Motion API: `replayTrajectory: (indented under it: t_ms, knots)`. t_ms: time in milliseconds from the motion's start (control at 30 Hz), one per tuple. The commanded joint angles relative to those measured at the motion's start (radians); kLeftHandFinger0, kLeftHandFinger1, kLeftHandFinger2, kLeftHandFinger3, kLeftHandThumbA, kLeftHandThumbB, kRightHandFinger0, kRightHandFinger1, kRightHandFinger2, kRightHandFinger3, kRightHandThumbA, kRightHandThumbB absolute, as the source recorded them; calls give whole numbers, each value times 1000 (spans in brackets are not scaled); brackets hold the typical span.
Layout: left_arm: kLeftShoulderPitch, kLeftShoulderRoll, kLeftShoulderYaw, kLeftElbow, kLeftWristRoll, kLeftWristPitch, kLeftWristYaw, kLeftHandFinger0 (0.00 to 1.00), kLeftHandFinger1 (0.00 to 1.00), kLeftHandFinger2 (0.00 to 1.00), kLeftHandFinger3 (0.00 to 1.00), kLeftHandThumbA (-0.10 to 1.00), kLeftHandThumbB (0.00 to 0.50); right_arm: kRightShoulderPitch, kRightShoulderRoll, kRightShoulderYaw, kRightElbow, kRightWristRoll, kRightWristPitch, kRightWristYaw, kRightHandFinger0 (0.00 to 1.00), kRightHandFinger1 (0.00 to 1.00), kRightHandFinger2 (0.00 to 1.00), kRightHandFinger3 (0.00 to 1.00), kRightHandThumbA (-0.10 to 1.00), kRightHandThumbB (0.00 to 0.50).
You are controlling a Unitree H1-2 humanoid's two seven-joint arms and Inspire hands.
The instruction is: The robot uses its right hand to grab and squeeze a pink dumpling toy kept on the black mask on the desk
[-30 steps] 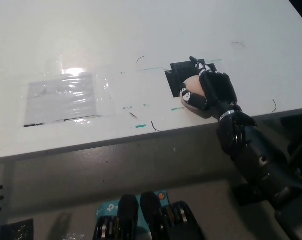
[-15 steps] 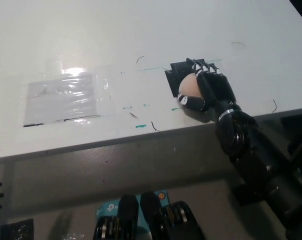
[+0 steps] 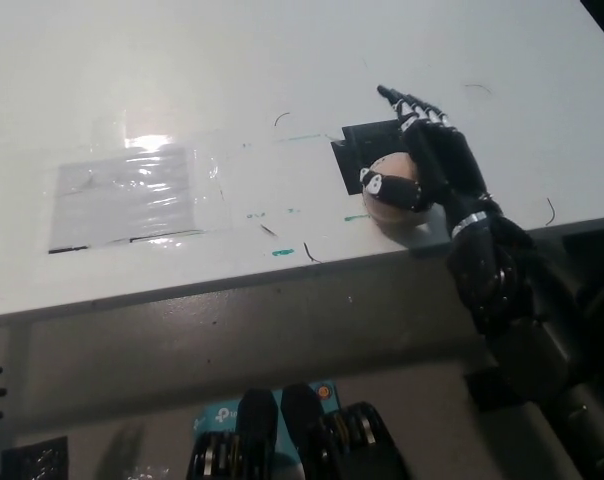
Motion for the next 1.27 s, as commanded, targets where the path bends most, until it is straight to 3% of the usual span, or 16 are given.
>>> replayTrajectory:
  t_ms: [0,67,233,300,400,467,533,567,633,800,867,900,967,1067,1100,1233]
  knots:
    - [-6,30,15,-25,-11,8,-6,618,746,841,921,1000,143,51,-47,-49,-134,38,19,45,1000,1000,1000,1000,561,322]
    - [-6,30,14,-26,-8,10,-3,607,741,835,911,1000,144,79,-50,-69,-161,44,7,31,1000,1000,1000,1000,483,321]
    - [-3,29,14,-29,-6,4,-2,639,751,835,927,1000,130,192,-57,-154,-289,33,33,-29,1000,1000,1000,1000,269,232]
    - [-2,29,12,-25,-3,-2,-1,635,747,830,927,1000,139,228,-54,-182,-314,35,13,-44,808,1000,1000,1000,213,207]
    - [0,22,21,-43,-13,22,12,614,741,828,923,1000,127,317,-49,-237,-343,82,-38,-63,621,823,1000,1000,120,184]
    - [4,22,18,-47,-5,20,10,585,735,829,927,1000,122,343,-47,-249,-350,74,-40,-64,608,795,999,1000,146,177]
    - [1,24,12,-36,-3,15,6,605,745,834,935,1000,127,375,-39,-268,-340,80,-54,-86,599,738,921,1000,122,185]
    - [-1,27,7,-34,2,11,3,611,750,846,938,1000,133,386,-35,-278,-332,91,-58,-89,643,755,916,1000,107,175]
    - [-5,22,11,-31,-1,10,7,619,737,843,924,1000,127,399,-22,-304,-308,132,-90,-102,613,728,896,1000,28,174]
    - [-3,14,10,-24,-3,-10,4,596,718,807,893,1000,120,405,19,-380,-243,242,-112,-99,585,694,827,989,5,154]
    - [-1,10,13,-24,-3,-10,8,601,723,810,913,1000,112,391,36,-403,-217,269,-112,-104,403,515,718,952,-87,153]
    - [2,10,16,-27,-10,-8,1,622,740,819,926,1000,109,379,50,-426,-191,297,-95,-101,370,466,640,929,-97,143]
    - [3,8,20,-31,-12,-4,3,624,739,817,922,1000,109,373,60,-443,-183,320,-84,-89,377,462,606,888,-99,133]
    - [6,11,16,-29,-3,-12,6,591,724,812,918,1000,113,365,68,-466,-158,350,-83,-80,246,322,456,718,-74,122]
    - [5,8,19,-29,-4,-12,9,560,711,797,904,1000,112,363,67,-471,-151,363,-92,-73,143,225,379,678,-65,125]
    - [3,8,17,-23,-2,-17,10,553,715,798,913,1000,120,359,67,-475,-146,374,-98,-74,52,139,298,645,-90,117]
